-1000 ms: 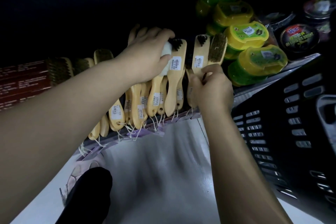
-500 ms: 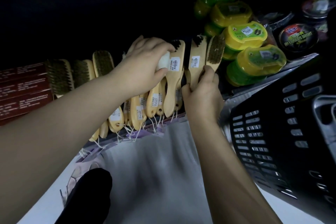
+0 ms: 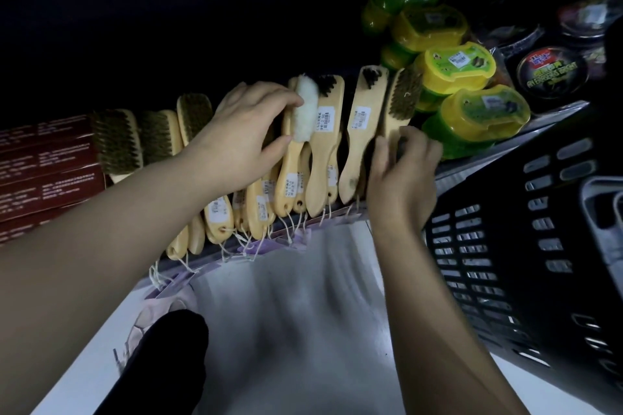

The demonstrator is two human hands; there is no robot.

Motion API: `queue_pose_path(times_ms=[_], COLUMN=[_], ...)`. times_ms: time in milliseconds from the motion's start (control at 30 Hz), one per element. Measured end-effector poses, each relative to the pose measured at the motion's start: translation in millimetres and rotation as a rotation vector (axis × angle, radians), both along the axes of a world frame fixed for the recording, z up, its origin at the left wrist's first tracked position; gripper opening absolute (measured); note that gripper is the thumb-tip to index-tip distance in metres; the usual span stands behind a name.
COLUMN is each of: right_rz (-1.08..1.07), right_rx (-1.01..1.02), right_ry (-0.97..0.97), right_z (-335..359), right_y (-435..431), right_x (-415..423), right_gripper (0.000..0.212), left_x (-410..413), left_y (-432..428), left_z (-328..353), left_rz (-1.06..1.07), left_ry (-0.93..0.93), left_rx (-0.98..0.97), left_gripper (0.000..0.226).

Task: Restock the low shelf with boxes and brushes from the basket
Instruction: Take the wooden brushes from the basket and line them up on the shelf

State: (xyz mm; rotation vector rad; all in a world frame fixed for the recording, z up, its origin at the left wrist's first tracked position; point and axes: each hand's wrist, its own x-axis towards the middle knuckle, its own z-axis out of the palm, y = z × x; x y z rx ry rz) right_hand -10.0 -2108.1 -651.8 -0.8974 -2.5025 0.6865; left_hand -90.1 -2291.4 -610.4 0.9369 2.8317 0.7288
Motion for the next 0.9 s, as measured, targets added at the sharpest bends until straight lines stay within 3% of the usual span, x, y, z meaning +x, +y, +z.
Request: queue_pose_path(times_ms=[100,200,367,533,700,800,900], right_rz=[0.006,0.110,0.089,0.020,0.341,0.705,0.955], right_rx=[-0.160,-0.124,-0.115,-0.087,-0.001,-0.145,-0.321], right_ry=[-0.108,-0.139,-0.165,-0.007,0.029,-0.038,-0.124], right_z=[0,1,1,14,38,47,45], right_y=[19,18,11,-8,-93,-158,-206], right_x=[-7,-10,-7,-6,-4,9,18], right_gripper=[0.055,0.043,0.039,0.043,0.046,0.045,0.044], left_x=[6,16,30,41,63,74,76], left_y=[-4,-12,-44,-81,-129,-165,-197], left_z=[3,7,15,19,19,19,15], left_rz=[-0.024,-0.076,-0.060,0.068,0.124,0.185,0.309], left_ry=[-0.014,-0.020,-0.049,-0.108,-0.189,-0.225,-0.298], left_rx=[0.005,0.001,0.000,0.018,-0.021,-0.160,-0.420], left_gripper=[0.048,0.047,0.047,0.053,0.063,0.087,0.118])
